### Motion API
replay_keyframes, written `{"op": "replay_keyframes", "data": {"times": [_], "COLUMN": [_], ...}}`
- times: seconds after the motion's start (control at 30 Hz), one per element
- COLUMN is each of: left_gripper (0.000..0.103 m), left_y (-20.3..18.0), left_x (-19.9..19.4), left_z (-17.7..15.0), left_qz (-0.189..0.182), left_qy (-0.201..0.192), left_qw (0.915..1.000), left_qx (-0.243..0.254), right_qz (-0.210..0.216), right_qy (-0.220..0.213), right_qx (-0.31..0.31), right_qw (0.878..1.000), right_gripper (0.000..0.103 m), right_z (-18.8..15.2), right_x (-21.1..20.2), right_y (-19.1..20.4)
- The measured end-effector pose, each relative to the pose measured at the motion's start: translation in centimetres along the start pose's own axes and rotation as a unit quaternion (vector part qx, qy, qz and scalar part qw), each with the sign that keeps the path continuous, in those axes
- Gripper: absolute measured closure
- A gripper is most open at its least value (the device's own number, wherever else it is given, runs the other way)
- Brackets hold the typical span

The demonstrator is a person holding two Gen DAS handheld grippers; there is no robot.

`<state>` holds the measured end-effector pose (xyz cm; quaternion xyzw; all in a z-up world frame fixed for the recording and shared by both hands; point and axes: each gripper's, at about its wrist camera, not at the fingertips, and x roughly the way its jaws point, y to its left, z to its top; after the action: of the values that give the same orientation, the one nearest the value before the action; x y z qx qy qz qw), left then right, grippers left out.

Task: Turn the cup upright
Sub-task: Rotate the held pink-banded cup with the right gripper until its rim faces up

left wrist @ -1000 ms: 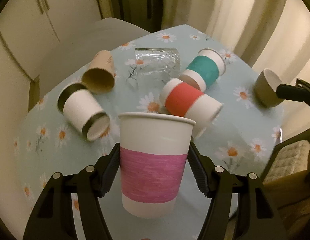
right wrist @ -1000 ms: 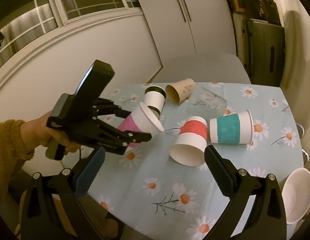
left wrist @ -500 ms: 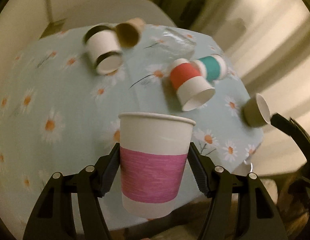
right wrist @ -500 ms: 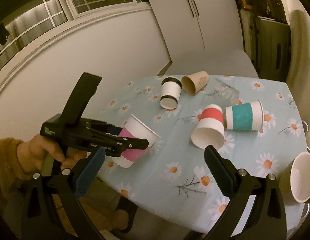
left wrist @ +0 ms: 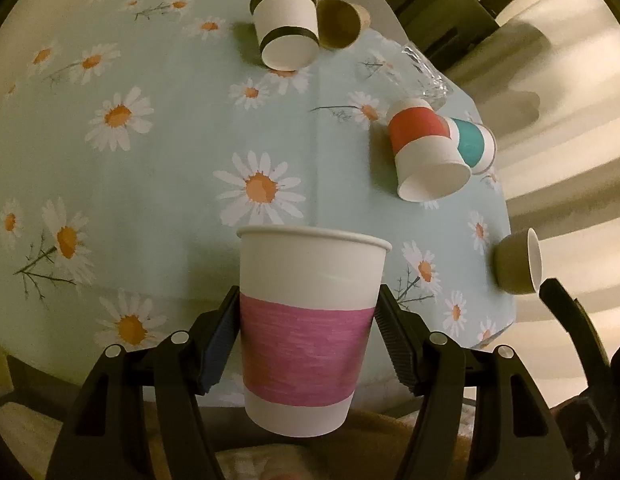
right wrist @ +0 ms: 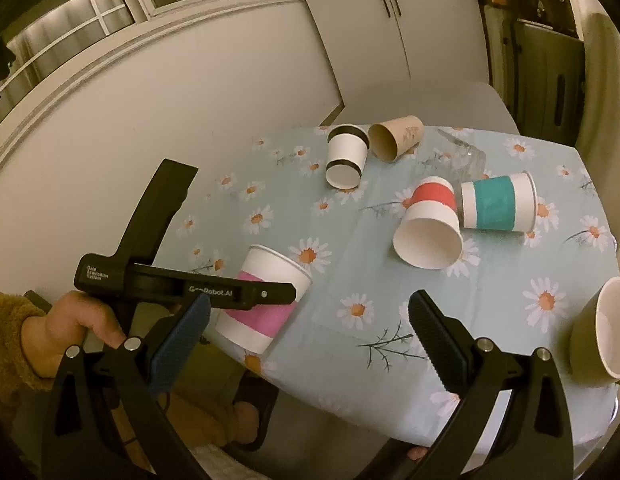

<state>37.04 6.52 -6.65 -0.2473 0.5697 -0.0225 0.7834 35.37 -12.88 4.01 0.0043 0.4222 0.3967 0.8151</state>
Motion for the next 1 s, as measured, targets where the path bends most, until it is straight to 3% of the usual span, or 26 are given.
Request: {"op": "replay_keyframes", "data": {"times": [0.2, 0.3, 0.7, 1.0], "left_gripper": [0.037, 0.019, 0.019, 0.019], "left_y": [0.6, 0.4, -0.1, 1.1], "left_x": [1.5, 1.6, -1.3, -5.7], "left_z": [-0.2, -0.2, 0.0, -2.0], "left_qz": [0.01, 0.025, 0.013, -0.014], "left_qy": [0.01, 0.006, -0.023, -0.051], "left_qw": [0.9997, 0.9996, 0.9995, 0.9983], "left_qx": [-0.019, -0.01, 0.017, 0.027], "right_qz": [0.002, 0.005, 0.008, 0.033], "right_qy": [0.006, 0.007, -0.011, 0.013], "right_qx": [0.011, 0.011, 0.015, 0.047], "right_qw": [1.0, 1.0, 1.0, 0.998], "right_gripper": [0.004, 0.004, 0.004, 0.004], "right_z": [-0.3, -0.4, 0.0, 1.0], "right_x": [0.6, 0.7, -0.5, -0.6], "right_y": [-0.5, -0.7, 0.0, 0.8]}}
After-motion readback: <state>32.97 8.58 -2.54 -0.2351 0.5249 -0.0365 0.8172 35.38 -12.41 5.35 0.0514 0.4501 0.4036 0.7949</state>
